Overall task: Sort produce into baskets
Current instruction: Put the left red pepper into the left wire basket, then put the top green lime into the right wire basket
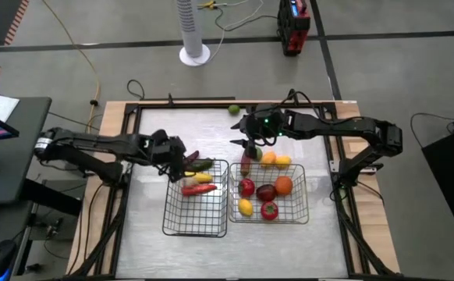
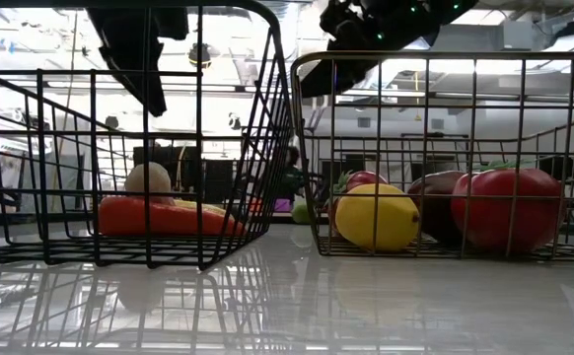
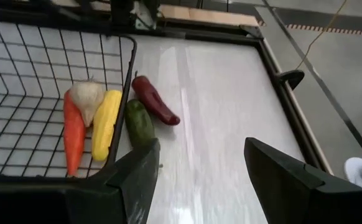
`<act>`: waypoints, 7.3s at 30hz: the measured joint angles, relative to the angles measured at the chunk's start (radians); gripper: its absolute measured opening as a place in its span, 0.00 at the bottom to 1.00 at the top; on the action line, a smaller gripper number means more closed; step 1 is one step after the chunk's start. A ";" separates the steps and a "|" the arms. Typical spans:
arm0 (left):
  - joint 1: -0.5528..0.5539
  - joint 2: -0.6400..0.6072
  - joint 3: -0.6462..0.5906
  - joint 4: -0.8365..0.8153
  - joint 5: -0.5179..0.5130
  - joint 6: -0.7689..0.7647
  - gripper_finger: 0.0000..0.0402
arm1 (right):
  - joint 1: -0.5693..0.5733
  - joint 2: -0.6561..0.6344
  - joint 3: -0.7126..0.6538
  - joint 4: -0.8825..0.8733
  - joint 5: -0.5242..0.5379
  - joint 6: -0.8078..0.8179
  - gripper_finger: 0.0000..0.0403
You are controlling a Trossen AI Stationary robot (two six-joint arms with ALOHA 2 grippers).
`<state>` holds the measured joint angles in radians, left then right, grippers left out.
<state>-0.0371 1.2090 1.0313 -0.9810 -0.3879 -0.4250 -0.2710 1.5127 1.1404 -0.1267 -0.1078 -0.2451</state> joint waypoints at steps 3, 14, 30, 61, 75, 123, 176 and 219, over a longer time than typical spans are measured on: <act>-0.007 -0.052 0.000 -0.001 -0.046 -0.010 0.72 | 0.000 0.000 -0.002 -0.019 0.000 0.000 0.66; -0.101 -0.394 -0.325 0.049 -0.114 -0.259 0.62 | -0.007 0.000 -0.078 0.096 0.000 0.008 0.66; -0.102 -0.448 -0.543 0.141 0.032 -0.256 0.55 | 0.018 0.000 -0.078 0.118 -0.003 0.009 0.66; -0.115 -0.266 -0.679 0.461 -0.084 -0.114 0.55 | 0.035 0.000 -0.077 0.120 -0.005 0.009 0.66; -0.115 -0.078 -0.677 0.536 -0.084 -0.031 0.52 | 0.035 0.000 -0.077 0.120 -0.006 0.010 0.66; -0.276 -0.528 -0.678 0.434 -0.548 -0.255 0.00 | 0.034 0.000 -0.077 0.111 -0.005 0.010 0.66; 0.200 -0.591 -0.562 0.878 -0.081 0.283 0.30 | -0.308 0.424 0.194 0.059 0.009 0.024 0.71; 0.264 -0.439 -0.563 1.056 0.079 0.426 0.30 | -0.349 0.654 0.476 -0.208 0.146 0.089 0.80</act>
<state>0.2266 0.7699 0.4688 0.0745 -0.3084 0.0006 -0.6202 2.1665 1.6169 -0.3344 0.0386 -0.1560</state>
